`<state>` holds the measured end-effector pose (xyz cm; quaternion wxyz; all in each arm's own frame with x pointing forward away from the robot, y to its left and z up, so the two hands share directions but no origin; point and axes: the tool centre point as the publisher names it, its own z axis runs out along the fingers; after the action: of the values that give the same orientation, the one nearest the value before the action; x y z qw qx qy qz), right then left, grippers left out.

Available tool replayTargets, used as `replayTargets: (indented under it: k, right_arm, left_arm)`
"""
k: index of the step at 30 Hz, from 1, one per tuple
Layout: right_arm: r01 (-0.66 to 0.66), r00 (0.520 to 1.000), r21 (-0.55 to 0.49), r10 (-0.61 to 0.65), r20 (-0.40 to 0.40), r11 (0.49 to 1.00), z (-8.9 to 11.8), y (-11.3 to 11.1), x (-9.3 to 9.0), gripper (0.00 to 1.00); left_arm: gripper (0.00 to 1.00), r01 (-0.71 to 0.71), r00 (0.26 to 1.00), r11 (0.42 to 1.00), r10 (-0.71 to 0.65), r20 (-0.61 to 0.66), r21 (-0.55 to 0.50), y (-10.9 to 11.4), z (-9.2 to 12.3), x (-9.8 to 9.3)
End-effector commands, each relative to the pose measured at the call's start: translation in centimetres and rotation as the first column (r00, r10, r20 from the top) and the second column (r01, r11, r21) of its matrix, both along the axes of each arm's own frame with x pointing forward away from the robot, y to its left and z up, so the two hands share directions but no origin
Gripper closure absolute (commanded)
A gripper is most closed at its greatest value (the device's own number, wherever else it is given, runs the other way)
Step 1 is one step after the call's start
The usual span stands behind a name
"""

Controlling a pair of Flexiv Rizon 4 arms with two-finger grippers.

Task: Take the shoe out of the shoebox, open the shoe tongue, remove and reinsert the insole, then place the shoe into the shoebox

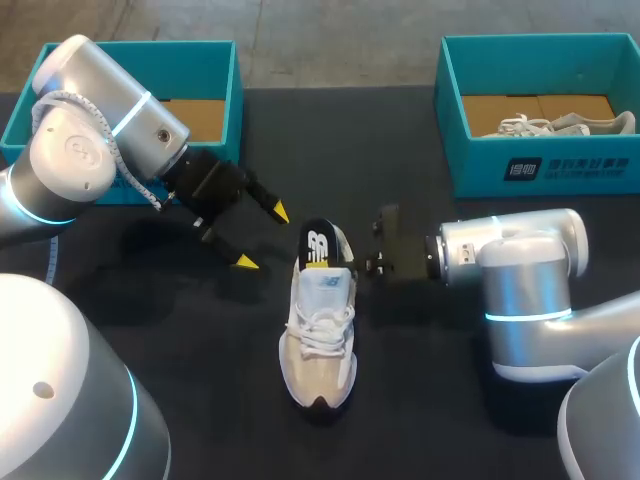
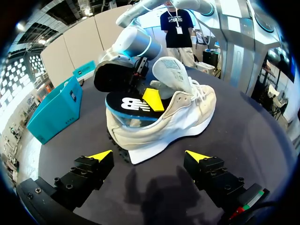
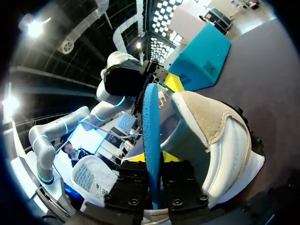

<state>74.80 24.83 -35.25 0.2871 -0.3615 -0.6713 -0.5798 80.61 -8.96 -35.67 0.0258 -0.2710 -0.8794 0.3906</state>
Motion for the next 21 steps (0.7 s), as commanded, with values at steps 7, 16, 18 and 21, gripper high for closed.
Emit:
replayTargets:
  k: [7,16,18,21]
  right_arm:
    - [-0.006,1.000,-0.018,0.007,0.024,1.000,1.0,0.3,1.0,0.80]
    - [-0.012,0.999,-0.026,0.013,0.033,1.000,1.2,0.1,2.0,0.85]
    - [-0.012,0.999,-0.026,0.013,0.033,1.000,1.2,0.1,2.1,0.89]
    - [-0.011,0.999,-0.025,0.012,0.031,1.000,1.2,0.0,2.3,0.95]
  left_arm:
    - [0.00,0.000,1.000,1.000,0.000,0.001,0.003,0.0,0.0,0.0]
    - [0.00,0.000,1.000,1.000,0.000,0.001,0.003,0.0,0.0,0.0]
    - [0.00,0.000,1.000,1.000,0.000,0.001,0.003,0.0,0.0,0.0]
    - [0.00,0.000,1.000,1.000,0.000,0.001,0.003,0.0,0.0,0.0]
